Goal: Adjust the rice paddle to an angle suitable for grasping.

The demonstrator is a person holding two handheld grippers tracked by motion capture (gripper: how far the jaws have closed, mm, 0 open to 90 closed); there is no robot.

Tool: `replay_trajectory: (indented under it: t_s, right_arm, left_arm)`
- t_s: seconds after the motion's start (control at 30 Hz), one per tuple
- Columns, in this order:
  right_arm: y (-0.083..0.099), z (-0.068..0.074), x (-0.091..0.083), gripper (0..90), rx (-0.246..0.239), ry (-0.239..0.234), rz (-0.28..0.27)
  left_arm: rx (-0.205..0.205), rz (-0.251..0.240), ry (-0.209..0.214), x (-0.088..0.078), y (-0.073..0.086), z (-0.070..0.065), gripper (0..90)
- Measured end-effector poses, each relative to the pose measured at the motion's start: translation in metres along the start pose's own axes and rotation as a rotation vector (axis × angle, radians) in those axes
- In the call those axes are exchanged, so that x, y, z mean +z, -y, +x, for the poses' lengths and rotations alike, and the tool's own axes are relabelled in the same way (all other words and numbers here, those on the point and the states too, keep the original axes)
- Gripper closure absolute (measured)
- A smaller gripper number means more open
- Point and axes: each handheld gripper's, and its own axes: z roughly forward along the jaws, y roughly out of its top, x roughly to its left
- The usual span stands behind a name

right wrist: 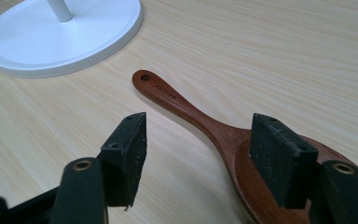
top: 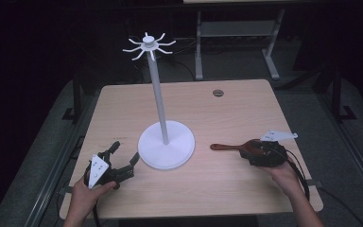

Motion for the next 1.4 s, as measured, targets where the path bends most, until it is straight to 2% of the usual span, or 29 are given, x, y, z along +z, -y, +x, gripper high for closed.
replay_trajectory:
  t_s: [0.43, 0.73, 0.77, 0.87, 0.97, 1.17, 1.27, 1.4]
  right_arm:
    - [-0.015, -0.013, 0.002, 35.2, 0.033, 0.024, -0.011]
    - [-0.032, -0.027, 0.005, 35.8, 0.065, 0.048, -0.046]
    - [-0.036, -0.030, 0.007, 35.8, 0.080, 0.058, -0.051]
    - [-0.039, -0.033, 0.009, 35.8, 0.085, 0.072, -0.046]
    - [-0.045, -0.042, 0.014, 36.2, 0.093, 0.111, -0.038]
    - [-0.047, -0.054, 0.023, 38.0, 0.098, 0.148, -0.011]
    - [-0.042, -0.060, 0.029, 46.1, 0.120, 0.132, 0.017]
    - [-0.039, -0.062, 0.033, 51.5, 0.128, 0.122, 0.041]
  left_arm:
    - [-0.006, -0.004, -0.001, 0.000, 0.000, 0.000, 13.6]
    - [-0.008, -0.004, 0.001, 0.001, 0.000, 0.000, 13.6]
    - [-0.008, -0.005, 0.001, 0.001, 0.000, -0.001, 13.6]
    - [-0.005, -0.003, 0.005, 0.001, 0.000, 0.000, 13.6]
    - [-0.009, -0.002, 0.010, 0.001, 0.000, -0.001, 13.6]
    - [-0.012, 0.001, 0.014, 0.001, 0.000, -0.002, 13.6]
    - [-0.014, 0.005, 0.015, 0.001, 0.000, -0.002, 13.6]
    - [-0.014, 0.004, 0.016, 0.002, 0.000, -0.002, 13.6]
